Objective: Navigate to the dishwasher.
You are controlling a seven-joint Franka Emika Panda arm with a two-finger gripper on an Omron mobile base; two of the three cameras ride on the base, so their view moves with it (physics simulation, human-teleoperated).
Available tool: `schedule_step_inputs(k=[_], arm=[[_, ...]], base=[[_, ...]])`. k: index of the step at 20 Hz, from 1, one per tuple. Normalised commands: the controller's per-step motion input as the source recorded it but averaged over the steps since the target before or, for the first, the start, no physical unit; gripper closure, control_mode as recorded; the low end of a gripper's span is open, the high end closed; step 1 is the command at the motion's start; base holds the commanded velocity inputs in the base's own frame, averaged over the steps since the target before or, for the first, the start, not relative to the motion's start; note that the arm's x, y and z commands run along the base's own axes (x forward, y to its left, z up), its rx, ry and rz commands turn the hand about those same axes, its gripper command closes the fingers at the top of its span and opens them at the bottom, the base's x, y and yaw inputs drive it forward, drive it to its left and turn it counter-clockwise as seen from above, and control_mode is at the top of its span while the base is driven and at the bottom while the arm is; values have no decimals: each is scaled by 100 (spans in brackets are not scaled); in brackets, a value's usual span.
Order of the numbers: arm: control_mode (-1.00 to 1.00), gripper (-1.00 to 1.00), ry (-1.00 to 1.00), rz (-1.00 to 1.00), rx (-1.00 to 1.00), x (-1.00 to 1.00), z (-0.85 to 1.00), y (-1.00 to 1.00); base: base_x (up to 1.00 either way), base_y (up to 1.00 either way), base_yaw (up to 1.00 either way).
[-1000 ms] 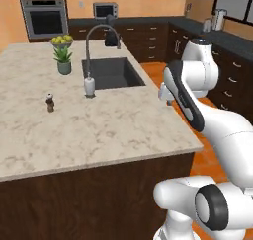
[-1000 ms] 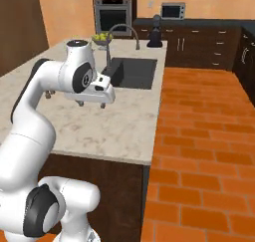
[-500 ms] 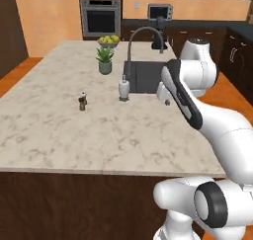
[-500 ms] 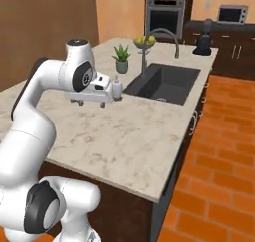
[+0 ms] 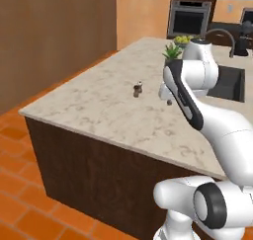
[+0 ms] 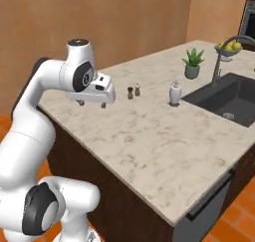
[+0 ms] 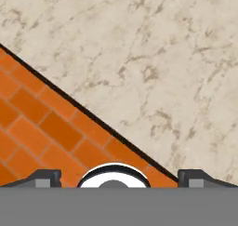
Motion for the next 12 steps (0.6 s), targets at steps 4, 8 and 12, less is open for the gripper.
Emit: schedule_step_inputs(k=[4, 8, 12], arm=[[100, -100, 0, 0, 0, 0, 0, 0], [100, -100, 0, 0, 0, 0, 0, 0], [100, -100, 0, 0, 0, 0, 0, 0]], base=[[-63, -11, 64], [-75, 13, 63], [-30, 15, 69]])
